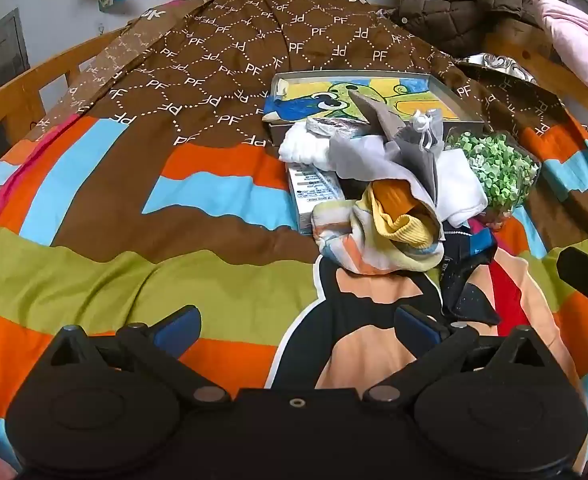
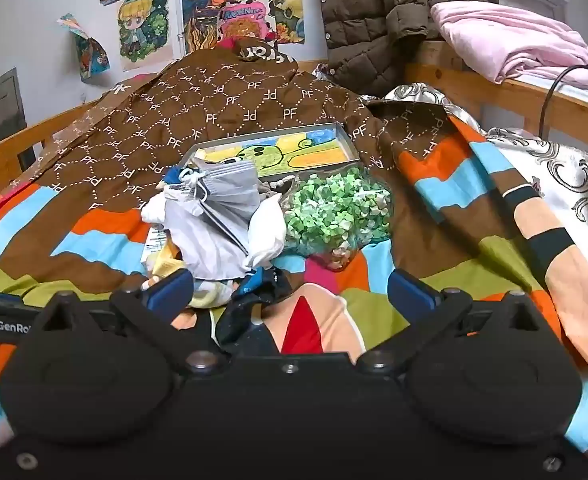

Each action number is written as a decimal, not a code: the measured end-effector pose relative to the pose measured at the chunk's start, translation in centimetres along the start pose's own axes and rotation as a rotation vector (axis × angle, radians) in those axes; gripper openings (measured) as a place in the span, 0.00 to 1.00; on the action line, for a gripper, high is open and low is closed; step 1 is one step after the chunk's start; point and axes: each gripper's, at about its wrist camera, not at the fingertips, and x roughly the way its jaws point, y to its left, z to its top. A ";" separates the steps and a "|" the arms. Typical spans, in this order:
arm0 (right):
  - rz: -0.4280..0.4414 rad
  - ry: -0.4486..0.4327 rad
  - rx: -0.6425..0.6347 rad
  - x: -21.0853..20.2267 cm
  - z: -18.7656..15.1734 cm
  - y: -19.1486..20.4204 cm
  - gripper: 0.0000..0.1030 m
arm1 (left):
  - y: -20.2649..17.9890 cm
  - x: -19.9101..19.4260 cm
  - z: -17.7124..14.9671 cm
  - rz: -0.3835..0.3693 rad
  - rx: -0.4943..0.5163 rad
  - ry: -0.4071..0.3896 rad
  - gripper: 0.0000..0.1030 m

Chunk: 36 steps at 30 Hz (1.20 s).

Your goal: Organize soft objects

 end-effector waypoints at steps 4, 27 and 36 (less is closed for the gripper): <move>-0.004 -0.006 0.006 0.1 0.0 0.0 1.00 | 0.1 0.0 0.1 0.000 0.004 -0.006 0.99; 0.004 -0.014 -0.002 -0.1 0.0 0.1 1.00 | 0.0 -0.4 0.0 0.010 0.016 -0.020 0.99; 0.005 -0.013 -0.003 -0.1 0.0 0.1 1.00 | 0.0 -0.3 -0.1 0.011 0.016 -0.023 0.99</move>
